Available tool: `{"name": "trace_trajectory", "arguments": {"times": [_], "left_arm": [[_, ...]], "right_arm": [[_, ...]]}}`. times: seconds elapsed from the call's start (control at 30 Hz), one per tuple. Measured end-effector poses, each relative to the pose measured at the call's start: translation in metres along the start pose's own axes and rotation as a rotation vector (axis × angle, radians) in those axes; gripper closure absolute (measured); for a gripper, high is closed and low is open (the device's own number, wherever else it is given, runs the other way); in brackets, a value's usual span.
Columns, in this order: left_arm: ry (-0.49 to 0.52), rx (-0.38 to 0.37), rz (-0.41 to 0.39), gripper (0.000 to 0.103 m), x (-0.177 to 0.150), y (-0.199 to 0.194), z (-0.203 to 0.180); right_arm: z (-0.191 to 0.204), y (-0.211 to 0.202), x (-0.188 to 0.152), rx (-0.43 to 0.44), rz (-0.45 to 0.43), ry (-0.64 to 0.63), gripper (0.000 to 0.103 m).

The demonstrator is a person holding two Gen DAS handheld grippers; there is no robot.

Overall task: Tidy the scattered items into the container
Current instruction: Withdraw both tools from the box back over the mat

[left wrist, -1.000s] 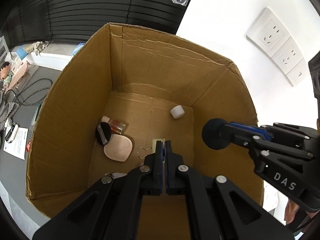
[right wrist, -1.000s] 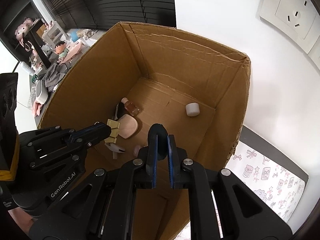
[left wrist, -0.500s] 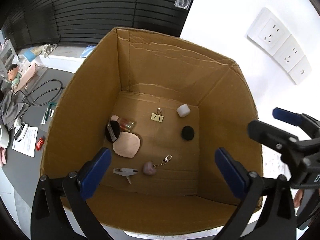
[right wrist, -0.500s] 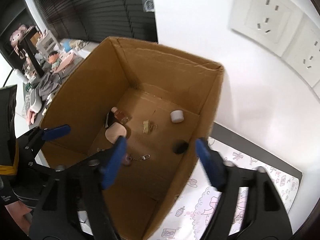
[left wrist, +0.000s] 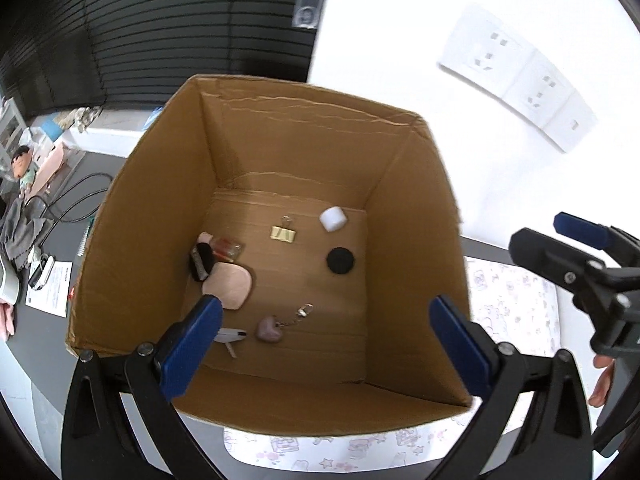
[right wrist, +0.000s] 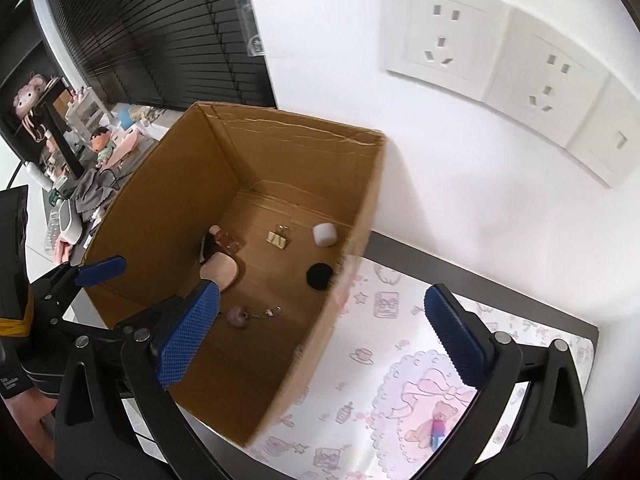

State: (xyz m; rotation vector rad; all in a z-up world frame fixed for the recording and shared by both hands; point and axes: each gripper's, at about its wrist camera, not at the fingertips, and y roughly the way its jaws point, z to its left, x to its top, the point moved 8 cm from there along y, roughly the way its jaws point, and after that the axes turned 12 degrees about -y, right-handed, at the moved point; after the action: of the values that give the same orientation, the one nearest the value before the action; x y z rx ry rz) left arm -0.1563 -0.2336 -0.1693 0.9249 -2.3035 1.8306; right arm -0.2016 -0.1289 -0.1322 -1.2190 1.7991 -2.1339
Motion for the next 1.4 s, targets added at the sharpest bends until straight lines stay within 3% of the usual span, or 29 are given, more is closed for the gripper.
{"name": "trace_trajectory", "arguments": {"times": [0.73, 1.4], "left_arm": [[0.092, -0.044, -0.013, 0.0, -0.043, -0.015, -0.107], [0.165, -0.051, 0.079, 0.0, -0.084, 0.026, -0.193]], "right_arm": [[-0.08, -0.068, -0.063, -0.06, -0.045, 0.089, 0.0], [-0.166, -0.084, -0.145, -0.11, -0.01, 0.209, 0.0]]}}
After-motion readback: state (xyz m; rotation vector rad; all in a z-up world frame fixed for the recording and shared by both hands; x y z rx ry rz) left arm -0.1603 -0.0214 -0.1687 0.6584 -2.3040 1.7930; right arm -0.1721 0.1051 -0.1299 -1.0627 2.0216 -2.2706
